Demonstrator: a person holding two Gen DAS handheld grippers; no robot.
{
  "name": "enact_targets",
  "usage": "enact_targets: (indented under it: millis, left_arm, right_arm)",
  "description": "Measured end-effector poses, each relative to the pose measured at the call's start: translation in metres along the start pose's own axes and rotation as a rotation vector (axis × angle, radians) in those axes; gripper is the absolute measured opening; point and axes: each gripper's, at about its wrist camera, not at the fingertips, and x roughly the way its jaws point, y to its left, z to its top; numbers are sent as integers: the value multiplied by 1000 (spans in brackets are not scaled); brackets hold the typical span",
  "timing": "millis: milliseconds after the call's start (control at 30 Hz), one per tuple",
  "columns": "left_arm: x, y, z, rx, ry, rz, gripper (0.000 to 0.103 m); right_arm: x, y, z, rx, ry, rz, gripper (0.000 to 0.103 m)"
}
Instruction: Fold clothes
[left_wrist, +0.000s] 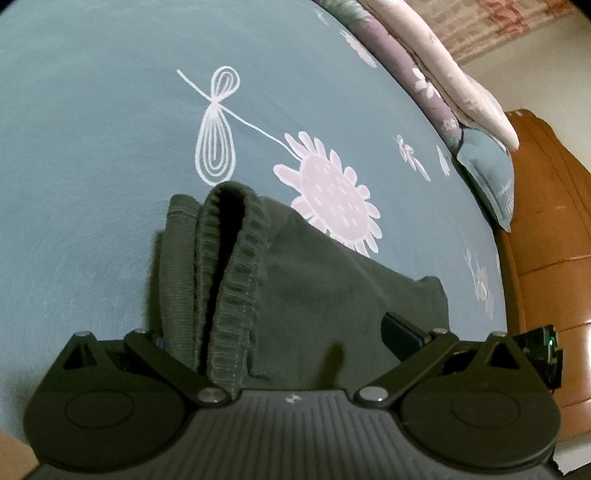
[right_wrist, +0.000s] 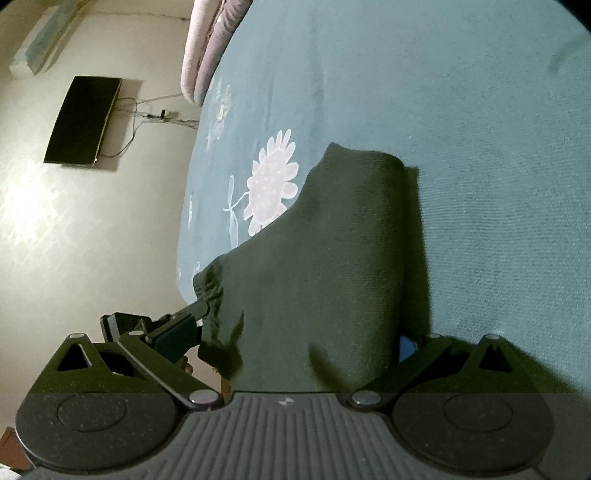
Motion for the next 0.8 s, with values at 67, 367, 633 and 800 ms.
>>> enact_targets:
  millis: [67,367,633,800]
  left_arm:
    - [1,-1,1,-10,-1,9,102]
    - [1,-1,-2,17,-12,4,102]
    - [-3,4,-6,19,-37,-33,102]
    - [-1,0,-3,25,-18,-15,102]
  right_arm:
    - [6,-1,4,3,12,1,103]
    - [15,2,14,-12,38,1,103]
    - [15,9,4,-59,-20,-33,103]
    - [15,8,5,-39,-40,-38,103]
